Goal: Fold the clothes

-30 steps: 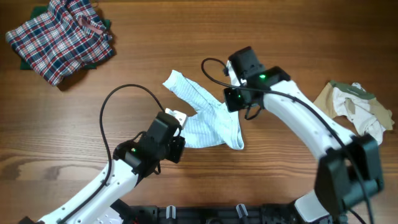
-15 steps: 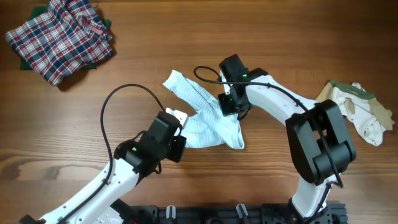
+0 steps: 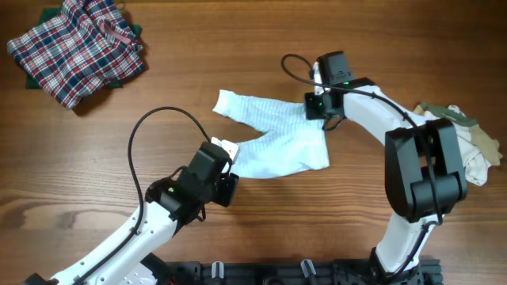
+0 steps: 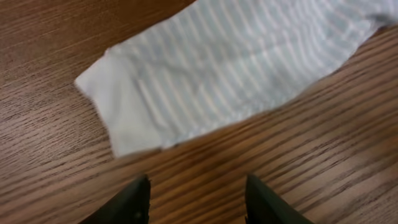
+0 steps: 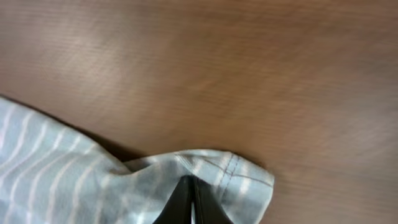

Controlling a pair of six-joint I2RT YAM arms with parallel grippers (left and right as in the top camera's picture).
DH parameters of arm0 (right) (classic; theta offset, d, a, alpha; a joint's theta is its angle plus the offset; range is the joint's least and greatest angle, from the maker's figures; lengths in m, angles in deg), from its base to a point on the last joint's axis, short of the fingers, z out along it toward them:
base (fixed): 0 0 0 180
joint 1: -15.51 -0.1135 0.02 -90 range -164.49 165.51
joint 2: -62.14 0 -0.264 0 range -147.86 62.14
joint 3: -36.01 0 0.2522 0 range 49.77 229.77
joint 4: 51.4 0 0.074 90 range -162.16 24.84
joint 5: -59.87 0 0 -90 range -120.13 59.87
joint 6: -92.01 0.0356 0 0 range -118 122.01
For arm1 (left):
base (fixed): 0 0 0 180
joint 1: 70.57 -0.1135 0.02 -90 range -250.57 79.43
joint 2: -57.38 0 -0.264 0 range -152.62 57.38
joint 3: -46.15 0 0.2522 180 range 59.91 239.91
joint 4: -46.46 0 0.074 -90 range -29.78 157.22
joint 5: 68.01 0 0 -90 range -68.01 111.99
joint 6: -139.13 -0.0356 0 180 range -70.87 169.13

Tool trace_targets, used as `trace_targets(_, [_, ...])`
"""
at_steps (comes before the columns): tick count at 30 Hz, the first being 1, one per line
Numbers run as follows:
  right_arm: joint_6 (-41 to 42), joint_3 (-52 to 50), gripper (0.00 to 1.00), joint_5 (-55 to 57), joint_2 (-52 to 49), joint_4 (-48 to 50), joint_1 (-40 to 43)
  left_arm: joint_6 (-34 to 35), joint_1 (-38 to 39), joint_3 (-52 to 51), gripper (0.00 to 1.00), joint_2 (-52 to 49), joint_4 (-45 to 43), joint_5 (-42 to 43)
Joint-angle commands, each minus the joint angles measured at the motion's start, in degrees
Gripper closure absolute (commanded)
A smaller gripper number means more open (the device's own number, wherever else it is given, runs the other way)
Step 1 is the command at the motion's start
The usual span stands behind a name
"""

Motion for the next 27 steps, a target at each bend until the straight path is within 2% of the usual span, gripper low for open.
trace_targets(1, [-3.1, -0.6, 0.96, 2.6, -2.3, 3.8, 1.4, 0.7, 0.2, 0.7, 0.5, -0.4, -0.2, 0.7])
trace_targets(5, [-3.0, -0.6, 0.96, 4.9, -2.3, 5.2, 1.4, 0.7, 0.2, 0.7, 0.48, -0.4, -0.2, 0.7])
trace_targets(9, [-2.9, -0.6, 0.96, 13.7, -2.3, 5.1, 1.6, 0.7, 0.2, 0.7, 0.45, -0.4, -0.2, 0.7])
trace_targets(15, [-1.1, -0.6, 0.94, 14.6, -2.2, 5.1, 3.2, 0.7, 0.2, 0.7, 0.37, -0.4, -1.2, 0.6])
trace_targets(16, [-1.2, -0.5, 0.83, 14.6, -2.2, 5.1, 3.4, 0.7, 0.2, 0.7, 0.34, -0.4, -1.3, 0.6])
trace_targets(18, [-1.6, 0.6, 0.68, 13.8, -2.1, 3.7, 3.4, 0.7, 0.2, 0.7, 0.29, -0.4, -2.2, 0.6])
trace_targets(20, [-1.6, 2.5, 0.49, 10.9, -1.3, 1.2, 3.4, 0.7, 0.2, 0.7, 0.28, -0.4, -4.0, 0.6])
trace_targets(21, [-1.6, 3.6, 0.42, 9.6, -0.4, 0.1, 3.4, 0.7, 0.2, 0.7, 0.27, -0.4, -4.5, 0.6])
trace_targets(23, [-1.6, 5.0, 0.37, 7.8, 1.6, -0.9, 3.4, 0.7, 0.2, 0.7, 0.26, -0.4, -4.5, 0.6])
trace_targets(25, [-1.4, 5.7, 0.17, 6.1, 4.7, -1.5, 3.4, 0.7, 0.2, 0.7, 0.25, -0.4, -4.5, 0.6])
trace_targets(27, [0.0, 5.7, 0.06, 4.6, 9.2, -3.7, 3.4, 0.5, -0.1, 0.7, 0.24, -0.4, -5.0, 0.4])
